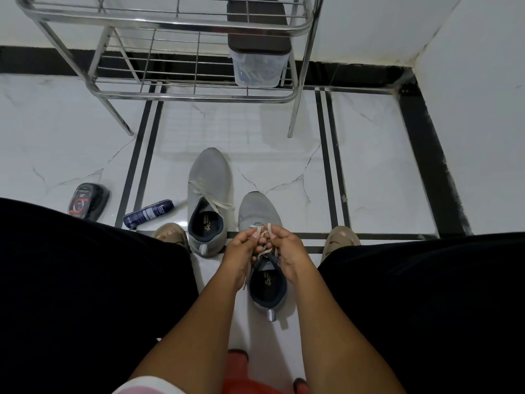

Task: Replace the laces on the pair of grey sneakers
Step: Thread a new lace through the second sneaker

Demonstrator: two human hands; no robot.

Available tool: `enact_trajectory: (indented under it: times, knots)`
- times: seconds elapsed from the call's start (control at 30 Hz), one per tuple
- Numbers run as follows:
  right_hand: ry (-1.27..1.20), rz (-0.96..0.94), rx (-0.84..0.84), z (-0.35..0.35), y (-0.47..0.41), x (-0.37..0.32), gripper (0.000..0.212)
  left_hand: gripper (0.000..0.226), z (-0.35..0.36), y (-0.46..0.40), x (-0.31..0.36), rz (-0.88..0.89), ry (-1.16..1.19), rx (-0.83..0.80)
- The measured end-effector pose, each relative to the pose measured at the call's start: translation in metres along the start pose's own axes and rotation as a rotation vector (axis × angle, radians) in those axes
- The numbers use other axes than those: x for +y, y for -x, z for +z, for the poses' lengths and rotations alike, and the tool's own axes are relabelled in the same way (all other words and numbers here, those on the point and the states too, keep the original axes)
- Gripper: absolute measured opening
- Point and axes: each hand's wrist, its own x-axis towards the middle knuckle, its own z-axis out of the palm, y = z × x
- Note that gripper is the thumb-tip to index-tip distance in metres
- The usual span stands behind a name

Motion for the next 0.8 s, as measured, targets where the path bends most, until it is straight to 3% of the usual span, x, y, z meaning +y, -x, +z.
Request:
enact_trajectory:
  times: [0.47,0.8]
  knots:
    - [-0.010,-0.038,-0.009,-0.0003,0.0020,0.0009,0.032,0.035,-0.0017,-0.0044,-0.0003,-0.024,0.006,-0.044]
    - [0.029,-0.063,0.085,-0.0004,-0.0049,0.0047,0.012,0.028,-0.0047,-0.0065,-0.0021,-0.005,-0.023,-0.072]
